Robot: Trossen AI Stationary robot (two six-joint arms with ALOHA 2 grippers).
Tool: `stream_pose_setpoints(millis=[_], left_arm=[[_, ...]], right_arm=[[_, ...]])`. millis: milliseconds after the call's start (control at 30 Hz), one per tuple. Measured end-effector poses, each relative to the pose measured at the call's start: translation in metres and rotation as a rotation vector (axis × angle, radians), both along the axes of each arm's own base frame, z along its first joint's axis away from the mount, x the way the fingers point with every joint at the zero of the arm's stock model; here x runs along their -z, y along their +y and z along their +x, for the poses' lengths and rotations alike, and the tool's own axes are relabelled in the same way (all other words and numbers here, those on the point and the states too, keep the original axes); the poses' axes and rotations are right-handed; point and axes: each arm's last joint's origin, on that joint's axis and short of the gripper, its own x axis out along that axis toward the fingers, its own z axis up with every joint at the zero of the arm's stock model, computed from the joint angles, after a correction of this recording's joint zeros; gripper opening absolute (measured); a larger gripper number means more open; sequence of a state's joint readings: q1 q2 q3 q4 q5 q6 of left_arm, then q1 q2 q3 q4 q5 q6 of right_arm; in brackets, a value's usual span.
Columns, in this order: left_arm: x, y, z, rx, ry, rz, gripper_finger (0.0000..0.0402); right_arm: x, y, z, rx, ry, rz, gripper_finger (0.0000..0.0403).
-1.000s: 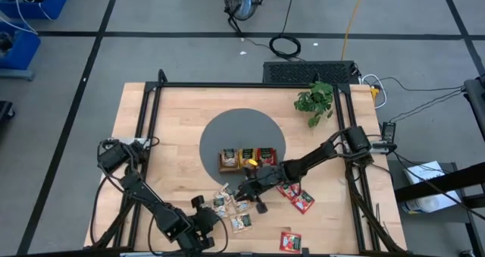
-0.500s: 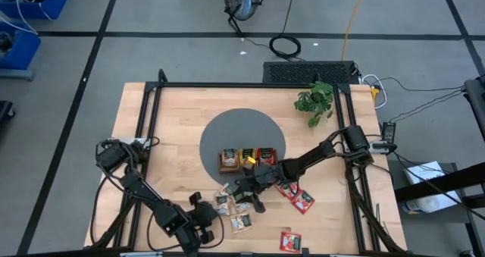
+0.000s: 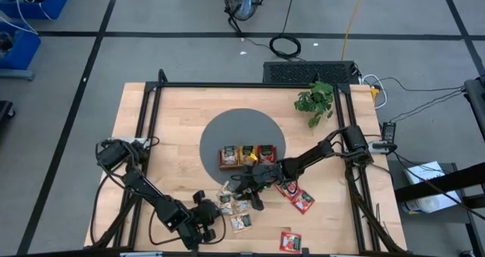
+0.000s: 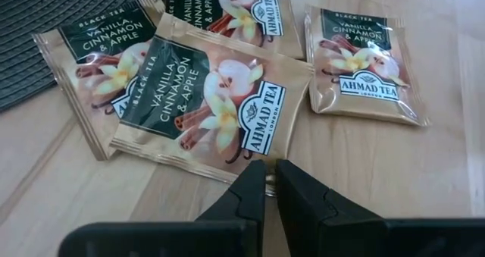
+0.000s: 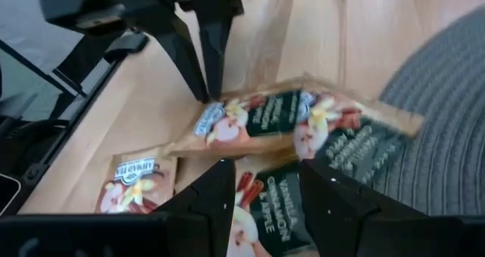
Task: Pick & Place Tea
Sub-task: Put the brown tea bag into the left section of the wooden organizer
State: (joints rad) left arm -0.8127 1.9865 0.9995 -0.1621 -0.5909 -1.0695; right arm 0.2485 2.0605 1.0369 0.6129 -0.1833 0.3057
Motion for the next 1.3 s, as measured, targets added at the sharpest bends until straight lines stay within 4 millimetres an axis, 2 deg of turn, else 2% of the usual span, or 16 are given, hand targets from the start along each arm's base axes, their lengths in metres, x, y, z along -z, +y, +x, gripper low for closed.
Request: stream_pose_setpoints(millis=[133,267,433,600,767,967,1067,1167,1300], left_arm=[[0.0,0.0,0.001,0.015,-0.015,0.017,0.0042],[0.0,-0.001,0.001,0.016,-0.02,0.022,0.0042],[-0.001,-0.001,0.003,0.035,-0.036,0.035,0.0042],[-0.001,-0.001,0.003,0.034,-0.037,0.036,0.0042],[-0.001,0.0,0.005,0.027,-0.038,0.034,0.0042],[-0.001,0.002,0.007,0.027,-0.043,0.045,0.0042],[-0.001,0.002,0.007,0.027,-0.045,0.044,0.0042],[-0.001,0.002,0.007,0.027,-0.047,0.043,0.0042],[-0.001,0.002,0.007,0.034,-0.05,0.046,0.0042]], right_arm=[[0.0,0.002,-0.001,0.0,0.003,0.007,0.0134],[0.0,0.005,-0.001,-0.003,-0.026,-0.08,0.0135],[0.004,0.011,-0.005,-0.092,-0.054,-0.246,0.0134],[0.004,0.02,-0.008,-0.096,-0.108,-0.424,0.013],[-0.001,0.021,-0.005,-0.003,-0.115,-0.263,0.0119],[-0.006,0.016,0.001,-0.004,0.032,0.029,0.011],[-0.006,0.017,0.004,0.001,0.144,0.069,0.011],[-0.006,0.016,0.006,0.077,0.225,0.068,0.011],[-0.008,0.011,0.009,0.154,0.245,0.074,0.011]])
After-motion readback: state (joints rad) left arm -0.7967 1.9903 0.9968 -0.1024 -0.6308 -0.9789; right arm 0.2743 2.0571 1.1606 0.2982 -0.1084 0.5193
